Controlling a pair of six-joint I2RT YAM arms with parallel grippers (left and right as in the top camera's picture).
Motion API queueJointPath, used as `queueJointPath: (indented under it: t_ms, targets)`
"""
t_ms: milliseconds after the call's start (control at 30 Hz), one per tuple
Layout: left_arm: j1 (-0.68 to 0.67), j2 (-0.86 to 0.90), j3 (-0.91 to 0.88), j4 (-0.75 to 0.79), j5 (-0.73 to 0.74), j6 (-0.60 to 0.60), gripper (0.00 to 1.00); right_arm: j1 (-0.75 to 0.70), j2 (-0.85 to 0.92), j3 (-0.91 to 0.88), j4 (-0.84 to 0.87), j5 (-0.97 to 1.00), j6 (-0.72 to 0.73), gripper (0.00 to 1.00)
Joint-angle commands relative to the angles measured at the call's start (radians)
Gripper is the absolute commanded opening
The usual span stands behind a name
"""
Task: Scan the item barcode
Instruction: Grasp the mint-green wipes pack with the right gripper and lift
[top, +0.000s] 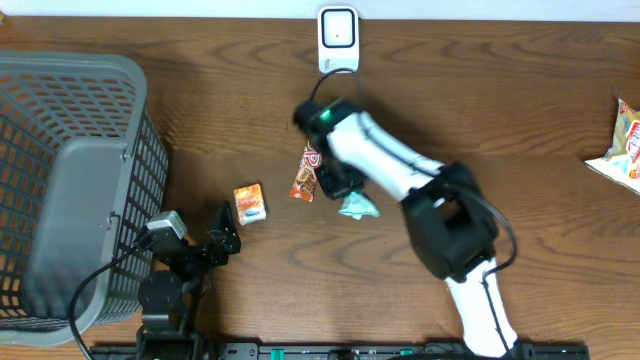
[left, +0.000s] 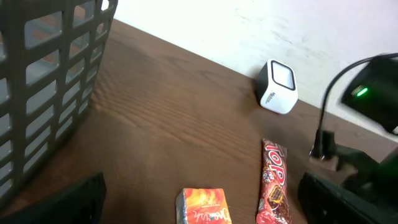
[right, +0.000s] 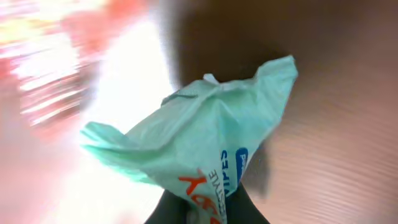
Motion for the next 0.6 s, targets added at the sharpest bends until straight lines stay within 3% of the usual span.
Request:
queueJointPath:
  t_ms: [0,100,167,433,567]
  targets:
    - [0.004,0.0,-0.018,-0.032,0.01,-0.009,0.98,-0.107,-0.072,0.02,-0.047,-0.746,-0.427,0.01]
    - [0.004,0.0,-0.018,-0.032,0.009,-0.009,0.98,-0.175,-0.064,0.012,-0.137,-0.933,-0.667,0.01]
    - [0.004,0.0,-0.018,-0.032,0.009,-0.009,0.98,-0.202,-0.06,-0.012,-0.163,-0.995,-0.749,0.01]
    - [0.004,0.0,-0.018,-0.032,0.009,-0.009,0.98,-0.233,-0.059,-0.123,-0.258,-1.471,-0.788,0.01]
    - [0.004,0.0,-0.018,-0.032,0.009,-0.009,0.98,-0.237,-0.059,-0.124,-0.365,-1.503,-0.687,0.01]
